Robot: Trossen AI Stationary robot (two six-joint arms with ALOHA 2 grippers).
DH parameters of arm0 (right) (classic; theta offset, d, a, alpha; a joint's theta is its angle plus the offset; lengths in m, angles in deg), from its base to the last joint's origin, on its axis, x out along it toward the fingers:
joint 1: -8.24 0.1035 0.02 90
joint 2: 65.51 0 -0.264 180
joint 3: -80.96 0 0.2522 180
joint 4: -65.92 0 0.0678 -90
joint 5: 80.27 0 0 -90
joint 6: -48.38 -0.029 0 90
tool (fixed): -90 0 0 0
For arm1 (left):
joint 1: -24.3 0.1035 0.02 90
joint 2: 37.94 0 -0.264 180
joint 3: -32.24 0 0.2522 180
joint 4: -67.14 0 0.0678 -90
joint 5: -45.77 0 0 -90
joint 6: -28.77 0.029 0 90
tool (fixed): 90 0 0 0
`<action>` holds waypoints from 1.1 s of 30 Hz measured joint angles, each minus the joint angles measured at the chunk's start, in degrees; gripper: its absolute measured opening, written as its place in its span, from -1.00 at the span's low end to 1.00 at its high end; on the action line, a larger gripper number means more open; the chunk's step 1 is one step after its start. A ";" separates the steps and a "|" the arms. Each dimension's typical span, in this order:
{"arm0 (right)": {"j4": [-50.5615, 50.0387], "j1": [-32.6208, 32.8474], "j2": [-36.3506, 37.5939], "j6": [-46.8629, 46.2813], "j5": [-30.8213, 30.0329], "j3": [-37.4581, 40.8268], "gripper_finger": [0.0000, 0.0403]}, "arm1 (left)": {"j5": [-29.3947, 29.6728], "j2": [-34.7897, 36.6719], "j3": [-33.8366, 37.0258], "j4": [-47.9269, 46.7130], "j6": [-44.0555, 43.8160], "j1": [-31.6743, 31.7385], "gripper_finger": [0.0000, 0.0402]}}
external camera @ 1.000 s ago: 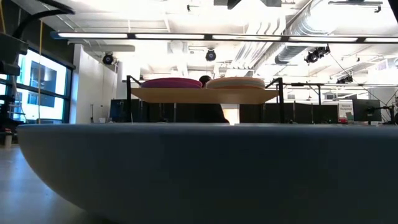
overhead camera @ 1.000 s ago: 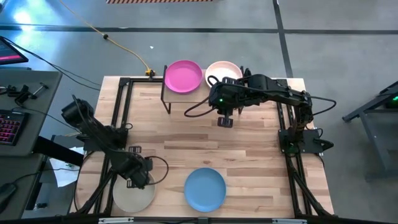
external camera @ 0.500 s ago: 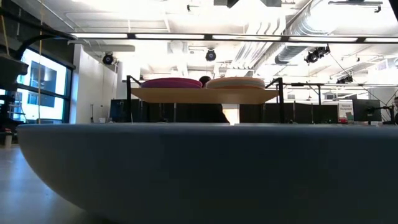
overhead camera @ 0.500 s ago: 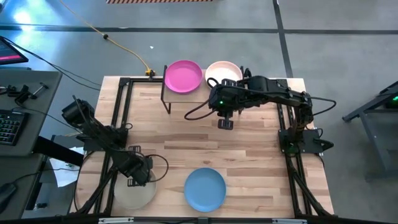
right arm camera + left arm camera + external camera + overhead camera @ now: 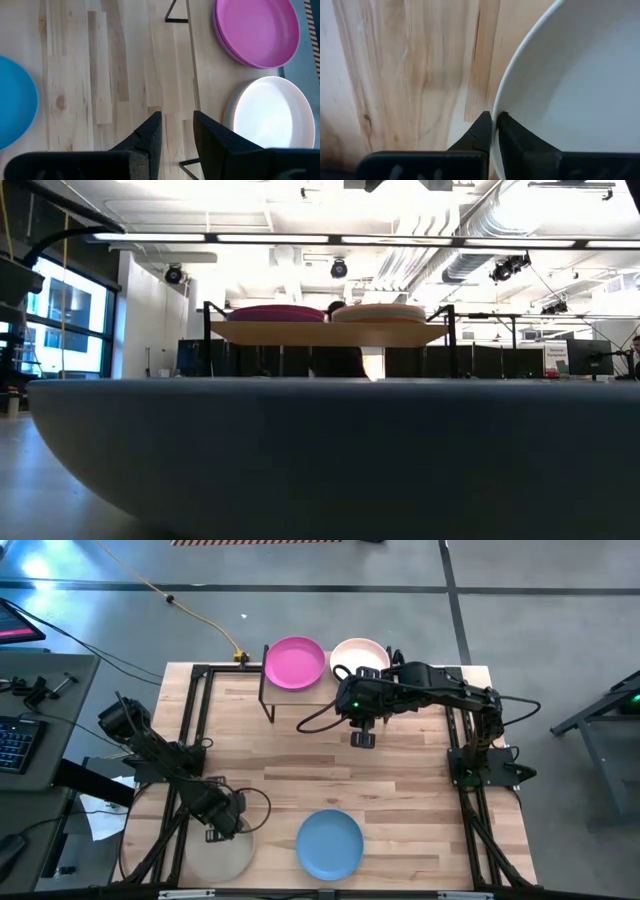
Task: Place and stack plates onto a shelf
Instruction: Stack the left gray plate on top of the pink plate on the shelf
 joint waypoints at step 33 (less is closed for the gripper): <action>-2.32 3.54 -0.02 -0.45 0.00 0.00 -0.54 | 8.75 24.52 -8.48 -8.75 -23.16 13.64 -1.00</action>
